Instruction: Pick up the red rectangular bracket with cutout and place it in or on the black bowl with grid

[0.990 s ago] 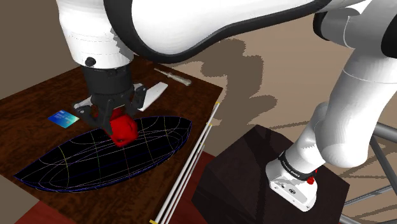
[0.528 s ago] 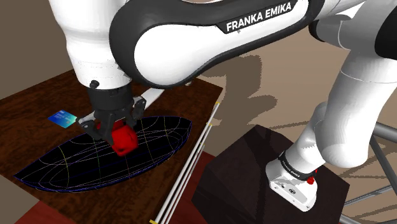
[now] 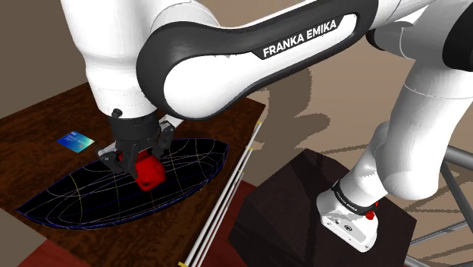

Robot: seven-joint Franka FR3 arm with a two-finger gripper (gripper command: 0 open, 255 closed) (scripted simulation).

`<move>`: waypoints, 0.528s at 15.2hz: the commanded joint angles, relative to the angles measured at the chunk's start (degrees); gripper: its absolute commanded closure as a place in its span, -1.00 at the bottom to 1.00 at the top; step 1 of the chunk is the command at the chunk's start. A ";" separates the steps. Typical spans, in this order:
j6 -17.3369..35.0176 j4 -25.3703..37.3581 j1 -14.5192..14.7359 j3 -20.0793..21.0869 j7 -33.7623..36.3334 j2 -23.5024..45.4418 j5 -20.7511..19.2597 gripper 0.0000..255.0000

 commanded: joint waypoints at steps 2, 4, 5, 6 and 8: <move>0.01 0.02 0.01 0.00 0.00 0.01 -0.01 1.00; 0.01 0.02 0.01 0.00 0.00 0.02 -0.01 -1.00; 0.01 0.02 0.01 0.00 0.00 0.02 -0.02 -1.00; 0.02 0.02 0.01 0.00 0.00 0.02 -0.01 -1.00; 0.02 0.02 0.01 0.00 0.00 0.02 -0.02 -1.00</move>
